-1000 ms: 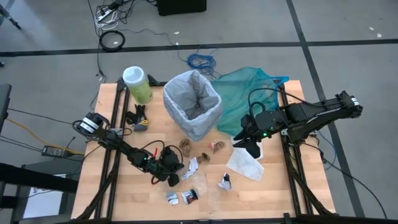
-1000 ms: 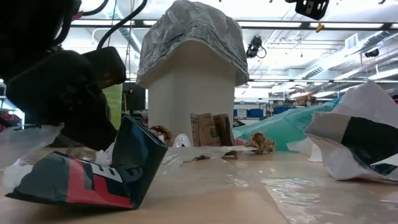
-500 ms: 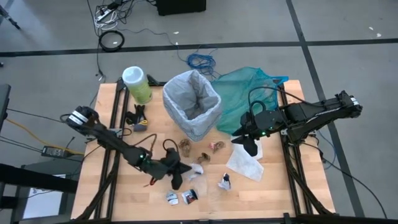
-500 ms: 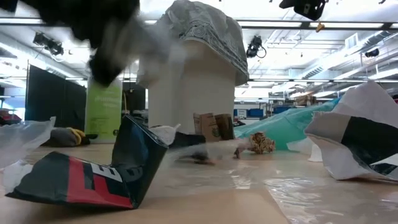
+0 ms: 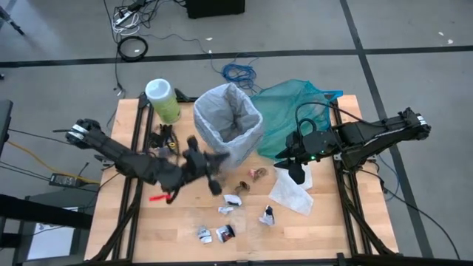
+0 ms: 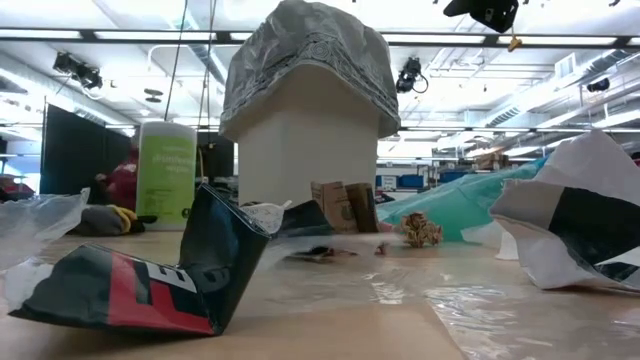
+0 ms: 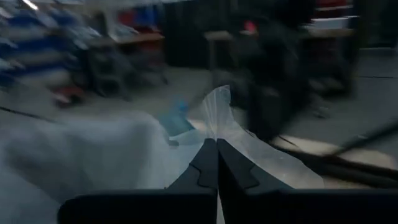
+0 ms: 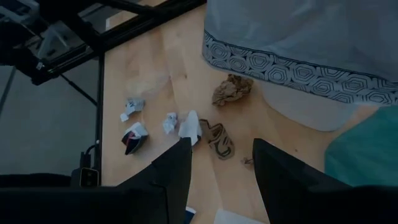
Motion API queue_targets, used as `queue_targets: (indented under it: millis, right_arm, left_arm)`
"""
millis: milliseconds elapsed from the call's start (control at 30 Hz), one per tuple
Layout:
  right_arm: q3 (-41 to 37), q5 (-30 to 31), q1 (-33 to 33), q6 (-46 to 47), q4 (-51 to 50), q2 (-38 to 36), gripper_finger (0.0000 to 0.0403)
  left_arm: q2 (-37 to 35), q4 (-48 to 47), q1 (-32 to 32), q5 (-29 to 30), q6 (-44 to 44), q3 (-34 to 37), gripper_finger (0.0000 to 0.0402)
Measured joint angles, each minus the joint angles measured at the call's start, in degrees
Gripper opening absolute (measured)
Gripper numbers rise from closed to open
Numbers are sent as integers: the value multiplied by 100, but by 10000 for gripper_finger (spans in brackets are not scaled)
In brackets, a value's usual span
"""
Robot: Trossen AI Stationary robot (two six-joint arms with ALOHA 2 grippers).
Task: Place trash/remove bag and relplace
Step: Put the transparent plastic into the trash bin
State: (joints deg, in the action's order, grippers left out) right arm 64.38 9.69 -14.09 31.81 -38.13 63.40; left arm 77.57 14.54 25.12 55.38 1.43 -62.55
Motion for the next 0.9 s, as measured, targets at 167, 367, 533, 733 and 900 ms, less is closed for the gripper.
queue_targets:
  millis: [167, 367, 533, 733, 900]
  right_arm:
    - [0, -2, -2, 4, 0, 0, 162]
    - [0, -4, -4, 5, -3, -2, 162]
    - [0, -8, -4, 7, -1, 0, 162]
    - [0, -29, -4, 116, 0, 0, 162]
    - [0, -54, -11, 116, 51, 0, 162]
  left_arm:
    - [-42, -8, -871, 118, 991, -519, 4]
    - [-38, -430, -1837, 55, 526, -570, 8]
    - [-36, -731, -2206, -167, 432, -570, 9]
    - [-36, -971, -2438, -1278, 431, -570, 10]
    - [-33, -1042, -2532, -1989, 429, -570, 11]
